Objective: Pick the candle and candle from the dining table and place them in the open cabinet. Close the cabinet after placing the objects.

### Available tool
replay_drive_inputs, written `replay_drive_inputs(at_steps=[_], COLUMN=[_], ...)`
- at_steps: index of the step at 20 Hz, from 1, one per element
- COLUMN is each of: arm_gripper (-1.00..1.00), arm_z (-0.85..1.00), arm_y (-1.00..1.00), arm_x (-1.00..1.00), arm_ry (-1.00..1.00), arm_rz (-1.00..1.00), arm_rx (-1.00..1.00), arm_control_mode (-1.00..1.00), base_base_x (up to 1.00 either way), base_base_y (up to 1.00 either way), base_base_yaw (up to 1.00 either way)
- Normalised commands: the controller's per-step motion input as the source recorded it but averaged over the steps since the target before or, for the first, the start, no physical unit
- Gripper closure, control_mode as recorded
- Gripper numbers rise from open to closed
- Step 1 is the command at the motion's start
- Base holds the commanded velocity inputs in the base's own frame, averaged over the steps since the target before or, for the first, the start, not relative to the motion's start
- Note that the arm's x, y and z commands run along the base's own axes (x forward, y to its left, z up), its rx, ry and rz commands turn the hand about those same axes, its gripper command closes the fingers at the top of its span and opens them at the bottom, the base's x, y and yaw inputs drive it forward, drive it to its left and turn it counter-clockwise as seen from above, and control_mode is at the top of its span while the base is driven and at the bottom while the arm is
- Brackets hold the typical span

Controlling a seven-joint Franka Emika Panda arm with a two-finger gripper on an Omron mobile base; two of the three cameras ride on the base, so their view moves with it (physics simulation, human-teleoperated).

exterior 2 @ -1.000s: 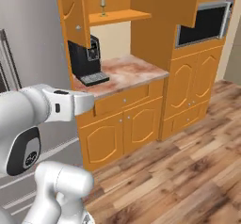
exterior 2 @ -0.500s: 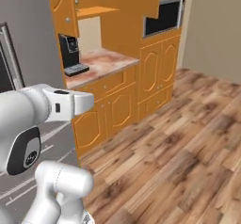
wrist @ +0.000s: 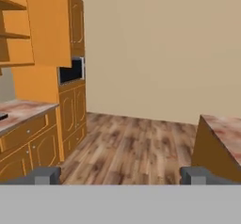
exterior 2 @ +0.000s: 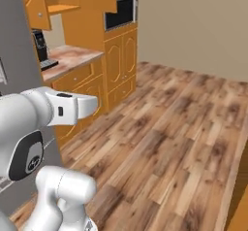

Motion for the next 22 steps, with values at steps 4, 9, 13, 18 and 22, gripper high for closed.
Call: replay_drive_inputs(at_steps=[4,9,13,18,22], arm_gripper=[-1.00,-1.00,-1.00,-1.00,-1.00], arm_z=[0.00,0.00,0.00,0.00,0.00], arm_y=[0.00,0.00,0.00,0.00,0.00], arm_x=[0.00,0.00,0.00,0.00,0.00], arm_ry=[0.00,0.00,0.00,0.00,0.00], arm_rz=[0.00,0.00,0.00,0.00,0.00], arm_rx=[0.00,0.00,0.00,0.00,0.00], arm_control_mode=[1.00,1.00,1.00,1.00,1.00], base_base_x=[-0.83,-0.23,-0.10,0.00,0.00], base_base_y=[-0.18,-0.72,-0.96,-1.00,-1.00], base_base_yaw=[-0.41,-0.30,-0.23,-0.19,-0.15])
